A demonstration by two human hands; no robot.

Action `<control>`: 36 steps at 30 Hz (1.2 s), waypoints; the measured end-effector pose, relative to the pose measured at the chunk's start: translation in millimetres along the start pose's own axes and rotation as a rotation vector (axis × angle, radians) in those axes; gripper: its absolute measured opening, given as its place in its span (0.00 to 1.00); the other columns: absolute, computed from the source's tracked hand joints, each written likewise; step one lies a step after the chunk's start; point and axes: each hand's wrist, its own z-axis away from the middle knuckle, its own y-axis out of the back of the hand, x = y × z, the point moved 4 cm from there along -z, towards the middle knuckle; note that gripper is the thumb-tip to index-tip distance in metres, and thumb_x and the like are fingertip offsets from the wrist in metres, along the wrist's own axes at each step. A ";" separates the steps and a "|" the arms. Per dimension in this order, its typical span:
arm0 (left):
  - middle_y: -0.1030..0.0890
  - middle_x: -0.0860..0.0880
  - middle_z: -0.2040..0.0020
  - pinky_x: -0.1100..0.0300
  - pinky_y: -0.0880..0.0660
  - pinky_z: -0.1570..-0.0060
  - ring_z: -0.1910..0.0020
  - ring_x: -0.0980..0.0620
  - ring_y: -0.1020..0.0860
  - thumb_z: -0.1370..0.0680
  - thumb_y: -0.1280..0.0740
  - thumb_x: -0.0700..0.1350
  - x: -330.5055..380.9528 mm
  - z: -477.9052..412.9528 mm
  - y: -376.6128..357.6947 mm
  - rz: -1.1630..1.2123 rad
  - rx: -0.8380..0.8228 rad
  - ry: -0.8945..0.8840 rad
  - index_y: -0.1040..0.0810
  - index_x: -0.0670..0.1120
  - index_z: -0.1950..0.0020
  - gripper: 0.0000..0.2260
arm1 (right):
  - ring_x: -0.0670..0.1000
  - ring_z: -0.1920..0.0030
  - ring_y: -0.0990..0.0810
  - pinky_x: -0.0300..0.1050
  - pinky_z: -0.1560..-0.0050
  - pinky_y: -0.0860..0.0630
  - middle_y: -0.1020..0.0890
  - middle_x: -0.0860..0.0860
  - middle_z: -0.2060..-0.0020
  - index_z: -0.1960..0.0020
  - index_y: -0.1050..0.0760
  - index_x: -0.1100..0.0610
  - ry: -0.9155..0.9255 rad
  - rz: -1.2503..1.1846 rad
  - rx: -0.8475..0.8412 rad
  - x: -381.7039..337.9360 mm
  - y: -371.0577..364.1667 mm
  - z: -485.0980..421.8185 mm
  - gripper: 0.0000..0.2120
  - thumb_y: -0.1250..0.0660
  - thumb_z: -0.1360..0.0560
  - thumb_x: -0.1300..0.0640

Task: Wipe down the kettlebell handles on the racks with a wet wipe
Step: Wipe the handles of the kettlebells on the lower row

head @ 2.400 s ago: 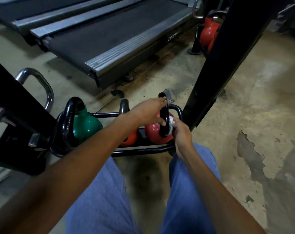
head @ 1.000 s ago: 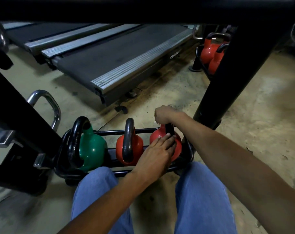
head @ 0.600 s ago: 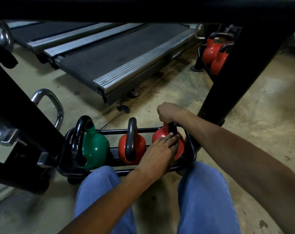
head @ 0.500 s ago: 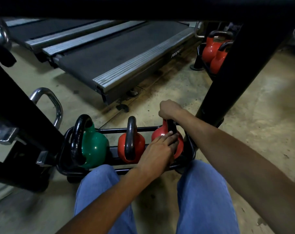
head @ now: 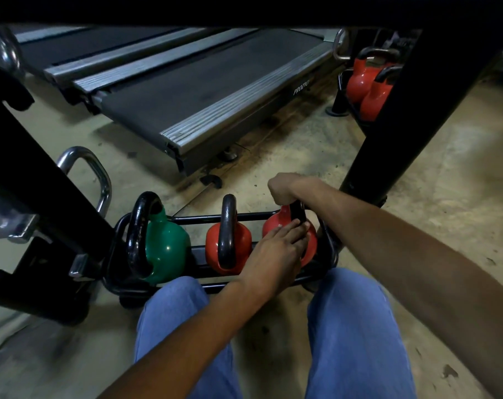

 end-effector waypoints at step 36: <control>0.38 0.42 0.21 0.45 0.45 0.23 0.20 0.44 0.44 0.22 0.33 0.47 11.7 32.5 -21.0 -0.128 -0.025 -0.069 0.31 0.43 0.25 0.26 | 0.56 0.35 0.24 0.53 0.36 0.27 0.22 0.59 0.35 0.42 0.21 0.59 0.042 -0.932 0.589 22.6 -65.8 64.3 0.14 0.44 0.17 0.57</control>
